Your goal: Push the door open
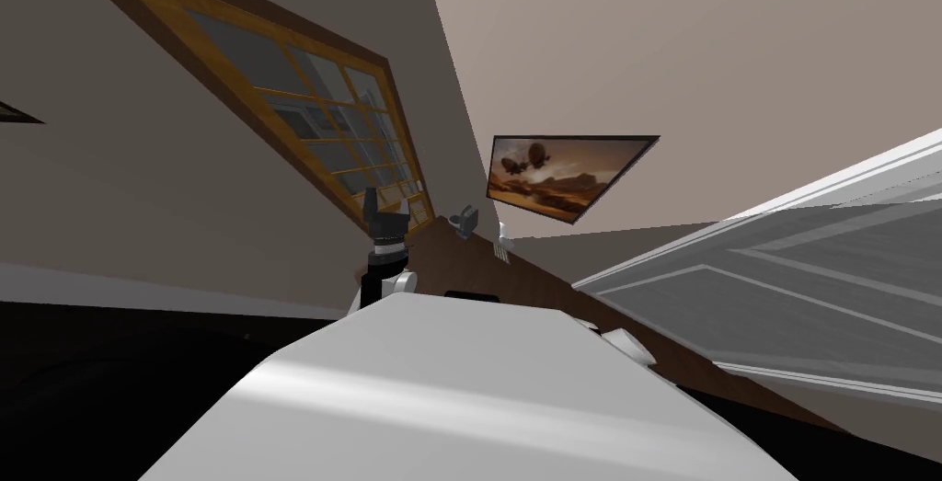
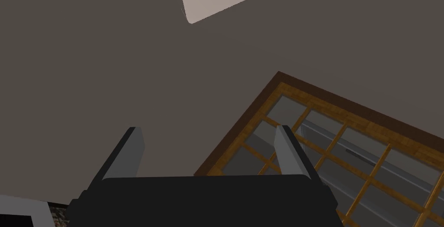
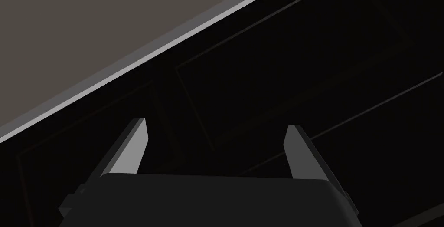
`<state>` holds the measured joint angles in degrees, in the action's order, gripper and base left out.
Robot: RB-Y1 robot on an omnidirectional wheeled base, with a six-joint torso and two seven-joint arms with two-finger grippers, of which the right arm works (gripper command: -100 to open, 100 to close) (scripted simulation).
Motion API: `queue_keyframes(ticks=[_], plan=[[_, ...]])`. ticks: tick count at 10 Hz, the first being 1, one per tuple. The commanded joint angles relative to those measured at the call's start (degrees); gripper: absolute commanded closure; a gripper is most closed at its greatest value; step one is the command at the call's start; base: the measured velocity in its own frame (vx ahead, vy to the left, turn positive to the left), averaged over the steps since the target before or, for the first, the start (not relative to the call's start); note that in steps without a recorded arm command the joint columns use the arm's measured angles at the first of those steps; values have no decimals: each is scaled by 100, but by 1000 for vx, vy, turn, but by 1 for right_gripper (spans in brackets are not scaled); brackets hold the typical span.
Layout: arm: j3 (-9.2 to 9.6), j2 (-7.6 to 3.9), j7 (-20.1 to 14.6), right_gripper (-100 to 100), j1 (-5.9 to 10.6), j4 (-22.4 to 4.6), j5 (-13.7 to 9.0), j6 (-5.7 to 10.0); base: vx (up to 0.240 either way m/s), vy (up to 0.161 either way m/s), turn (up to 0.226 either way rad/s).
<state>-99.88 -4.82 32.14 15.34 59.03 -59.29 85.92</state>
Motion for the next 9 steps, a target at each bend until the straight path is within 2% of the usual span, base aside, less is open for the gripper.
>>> queue_keyframes(ticks=[1, 5, 6, 8, 9], plan=[[-205, 12, 125, -100, 112, -139, -114, 156, 27, 186, -198], [-651, 69, 303, -100, 298, -473, -373, 453, 20, 170, -161], [-651, 69, 303, -100, 298, -473, -373, 453, -14, 121, -70], [-810, 97, 364, -100, 360, -588, -463, 562, -14, 108, -96], [-970, 124, 426, -100, 422, -704, -553, 671, 11, 157, -166]])
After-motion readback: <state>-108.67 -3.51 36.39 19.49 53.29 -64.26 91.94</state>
